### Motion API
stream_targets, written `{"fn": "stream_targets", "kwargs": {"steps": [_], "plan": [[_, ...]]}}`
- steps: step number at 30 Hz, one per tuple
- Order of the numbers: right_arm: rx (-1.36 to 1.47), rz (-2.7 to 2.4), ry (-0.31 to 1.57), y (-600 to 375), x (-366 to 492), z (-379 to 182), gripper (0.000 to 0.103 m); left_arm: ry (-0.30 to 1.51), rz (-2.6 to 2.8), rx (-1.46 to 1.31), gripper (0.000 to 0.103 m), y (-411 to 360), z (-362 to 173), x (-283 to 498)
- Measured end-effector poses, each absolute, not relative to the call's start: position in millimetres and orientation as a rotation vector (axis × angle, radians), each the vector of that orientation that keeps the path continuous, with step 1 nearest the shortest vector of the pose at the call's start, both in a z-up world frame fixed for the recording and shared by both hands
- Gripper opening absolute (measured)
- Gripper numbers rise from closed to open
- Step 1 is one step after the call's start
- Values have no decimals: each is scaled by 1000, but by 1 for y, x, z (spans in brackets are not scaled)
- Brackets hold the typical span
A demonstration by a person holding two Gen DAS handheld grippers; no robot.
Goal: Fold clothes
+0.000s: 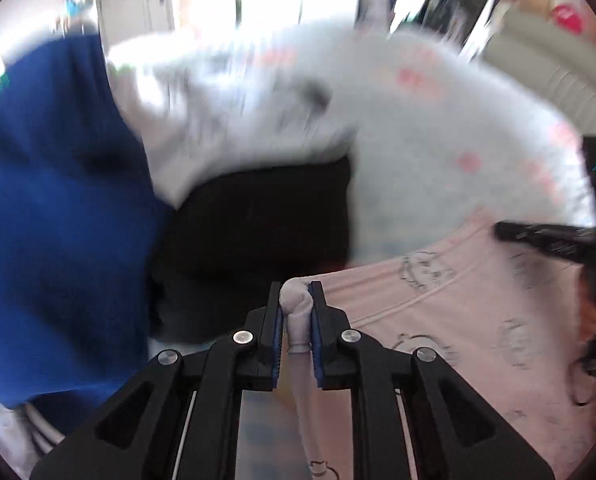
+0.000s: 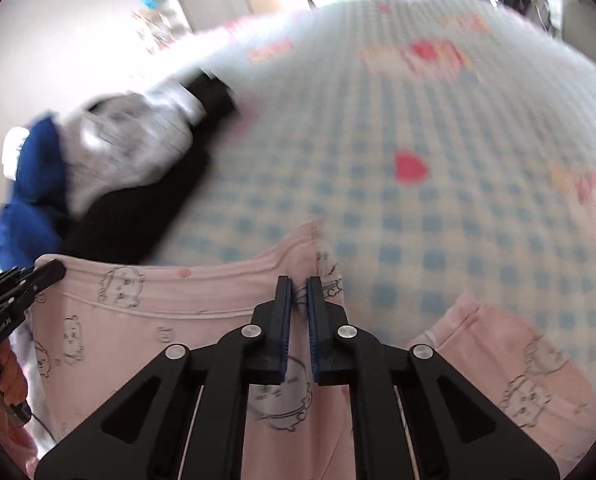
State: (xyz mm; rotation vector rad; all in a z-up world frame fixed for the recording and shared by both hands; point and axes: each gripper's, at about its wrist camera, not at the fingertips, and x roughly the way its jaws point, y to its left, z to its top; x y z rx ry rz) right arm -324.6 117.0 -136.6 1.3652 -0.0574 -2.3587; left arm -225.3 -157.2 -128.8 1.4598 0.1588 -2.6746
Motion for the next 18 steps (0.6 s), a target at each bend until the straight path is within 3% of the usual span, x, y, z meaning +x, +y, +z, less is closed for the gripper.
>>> {"fn": "stream_targets", "kwargs": {"steps": [3,5,6,8,11,18], "plan": [[1449,-2329,-86,115,-332,-153,11,216,-2660,1503,18,-164,-132,-228],[1395,-2354,-111,121,-327,-142,23,271,-2681,1398,36,-174,-116,-212],[1353,-2377,-122,126,-323,-133,24,293,-2675,1336,40,-179,-108,-202],[1320,-2393,-151,136,-315,-118,24,340,-2673,1264,41,-191,-97,-186],[1305,-2357,-229,145,-300,-101,24,555,-2725,1306,40,-195,-94,-168],[1322,-2201,-184,131,-209,-84,24,786,-2670,1456,40,-172,-126,-116]]}}
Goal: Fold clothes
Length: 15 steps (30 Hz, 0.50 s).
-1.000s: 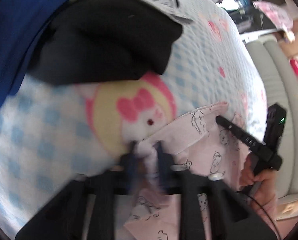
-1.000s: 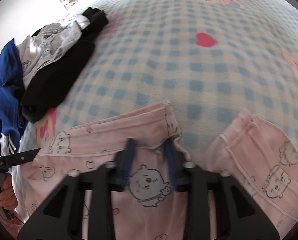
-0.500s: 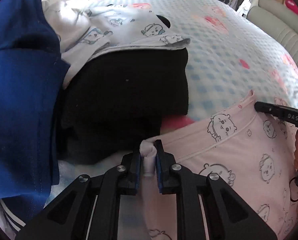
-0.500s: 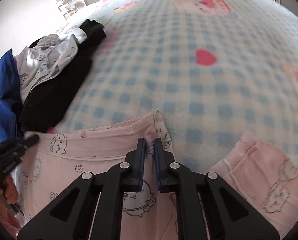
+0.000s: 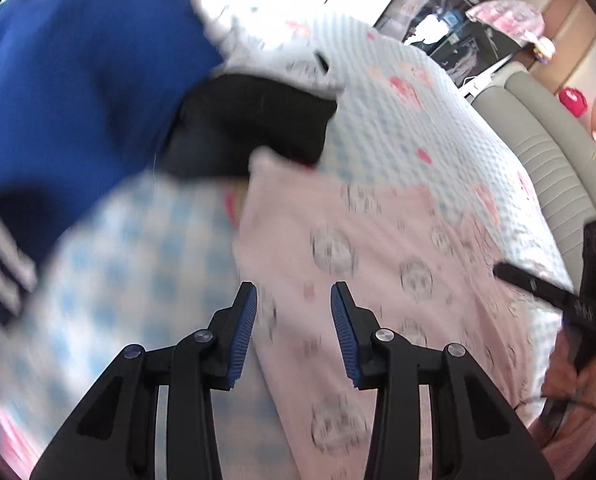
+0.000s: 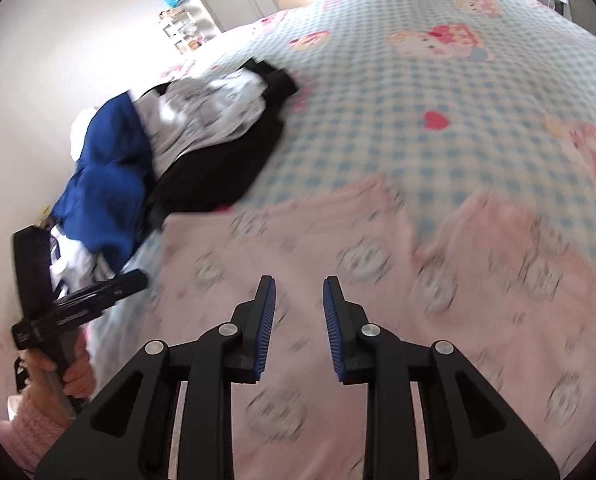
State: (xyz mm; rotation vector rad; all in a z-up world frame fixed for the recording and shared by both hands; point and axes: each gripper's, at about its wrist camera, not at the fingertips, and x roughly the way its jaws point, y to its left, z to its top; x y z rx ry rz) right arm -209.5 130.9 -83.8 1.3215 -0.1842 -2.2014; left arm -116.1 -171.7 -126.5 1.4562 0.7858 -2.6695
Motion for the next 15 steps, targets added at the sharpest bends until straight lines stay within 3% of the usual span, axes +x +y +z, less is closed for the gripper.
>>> {"fn": "stream_targets", "kwargs": {"steps": [6,8,12,13,14,15], "plan": [[1410,-2145,-233,129,-112,-102,24,1027,-2615,1421,41,-164,-142,-65],[1429,-2153,-285,134,-87,-109,24,1106,-2584,1410,47,-161,-147,-56],[1466,-2203,-316,135,-56,-125,25,1192,-2567,1532,45,-141,-169,-56],[1485,-2205,-323,136,-53,-132,24,1171,-2578,1542,39,-137,-170,-55],[1505,-2209,-327,137,-51,-138,24,1136,-2584,1548,16,-132,-168,-52],[1524,-2219,-317,136,-48,-143,24,1101,-2579,1556,7,-130,-166,-52]]}}
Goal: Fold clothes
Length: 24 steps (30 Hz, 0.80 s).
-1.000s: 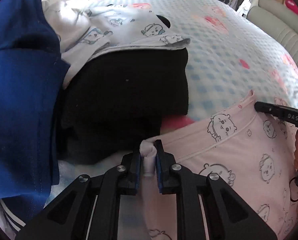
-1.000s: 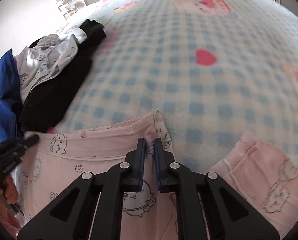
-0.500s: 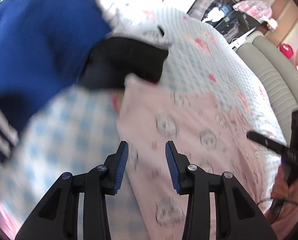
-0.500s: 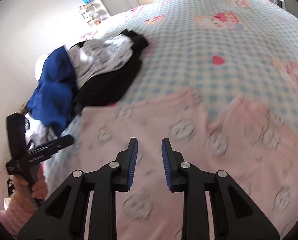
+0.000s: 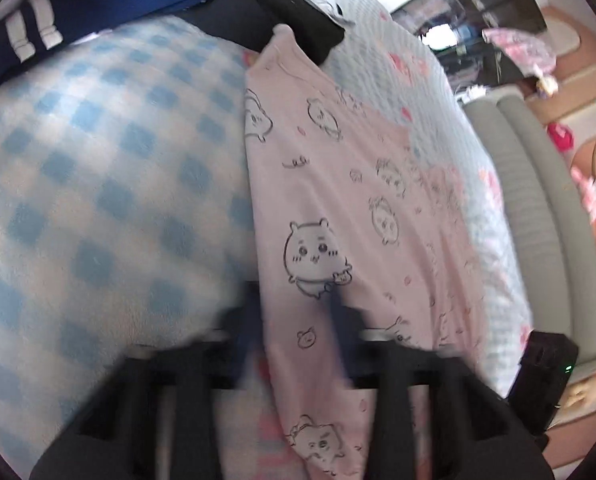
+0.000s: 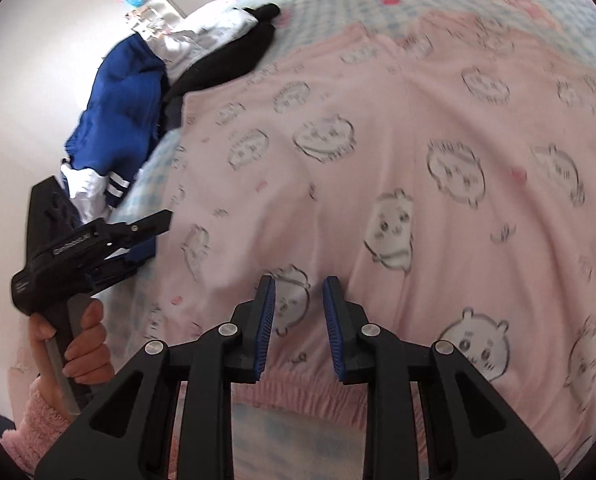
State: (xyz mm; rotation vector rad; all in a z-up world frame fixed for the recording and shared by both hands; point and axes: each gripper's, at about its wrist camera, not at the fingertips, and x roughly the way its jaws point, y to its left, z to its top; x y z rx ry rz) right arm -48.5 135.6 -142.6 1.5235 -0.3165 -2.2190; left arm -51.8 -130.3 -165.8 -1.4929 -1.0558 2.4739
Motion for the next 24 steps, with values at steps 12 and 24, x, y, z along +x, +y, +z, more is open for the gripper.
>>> {"fn": "stream_targets", "kwargs": {"steps": [12,24], "plan": [[1467,-2342,-401,179,-40,-122,25,-1243,2342,-1488,42,-152,-159,-5],[1497,-2321,-362,166,-33,-127,25,-994,2487,-1501,3,-107,-146,-10]]}}
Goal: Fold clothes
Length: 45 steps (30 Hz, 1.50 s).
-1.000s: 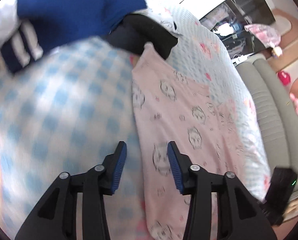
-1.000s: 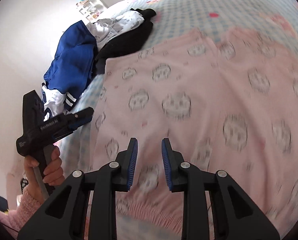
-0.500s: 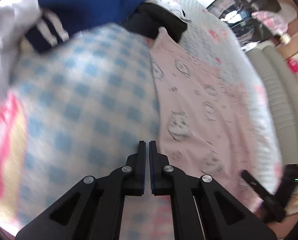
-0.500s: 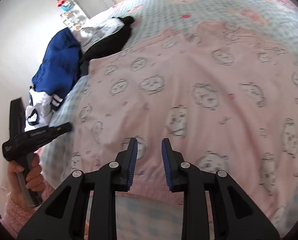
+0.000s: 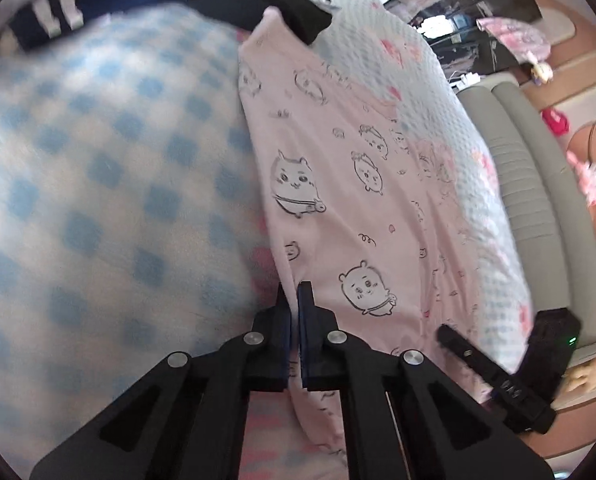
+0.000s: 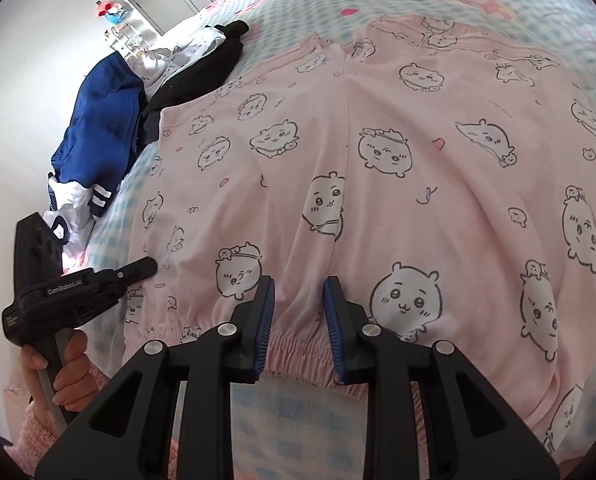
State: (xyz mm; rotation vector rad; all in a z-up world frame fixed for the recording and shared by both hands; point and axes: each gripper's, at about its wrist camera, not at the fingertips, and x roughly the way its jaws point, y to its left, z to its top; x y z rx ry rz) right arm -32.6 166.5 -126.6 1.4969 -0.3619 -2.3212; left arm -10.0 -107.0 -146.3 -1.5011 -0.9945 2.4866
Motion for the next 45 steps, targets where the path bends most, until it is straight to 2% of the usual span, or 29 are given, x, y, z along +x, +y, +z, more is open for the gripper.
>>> {"fn": "stream_targets", "kwargs": {"steps": [4,7,9,12,15,19,21,23,25,31,33,38,41,45], "plan": [[1455,-2391,-332,175,-29,-117,25,-944,2514,-1542,3,-124,-140,4],[1547,-2379,-325,180,-34,-135,30,-1018,2455,-1666,4,-135,-161,7],[1585,-2354,-342,182,-34,-148,30,-1109,2458,-1592,5,-142,-155,15],[1517,-2369,-351,184,-26,-133,30,-911,2603,-1424,5,-125,-120,19],[1442,-2400,-368,187,-23,-119,30,-761,2550,-1343,5,-96,-109,15],[1498,-2421,-428,193,-25,-129,30,-597,2485,-1430,5,-54,-123,1],[1565,-2406,-480,197,-28,-140,30,-523,2472,-1574,5,-48,-142,4],[1583,-2370,-524,203,-23,-147,27,-499,2422,-1683,5,-49,-158,11],[1565,-2378,-465,202,-15,-142,27,-551,2401,-1662,5,-59,-153,20],[1455,-2427,-421,217,4,-112,29,-393,2438,-1399,6,-39,-101,20],[1425,-2474,-411,225,6,-103,29,-331,2407,-1351,9,-19,-94,8],[1483,-2510,-447,243,0,-105,29,-152,2295,-1370,34,40,-104,-14],[1495,-2475,-453,249,7,-108,29,7,2234,-1387,44,72,-115,-13],[1541,-2418,-409,245,14,-118,30,82,2254,-1451,41,80,-128,-13]]}}
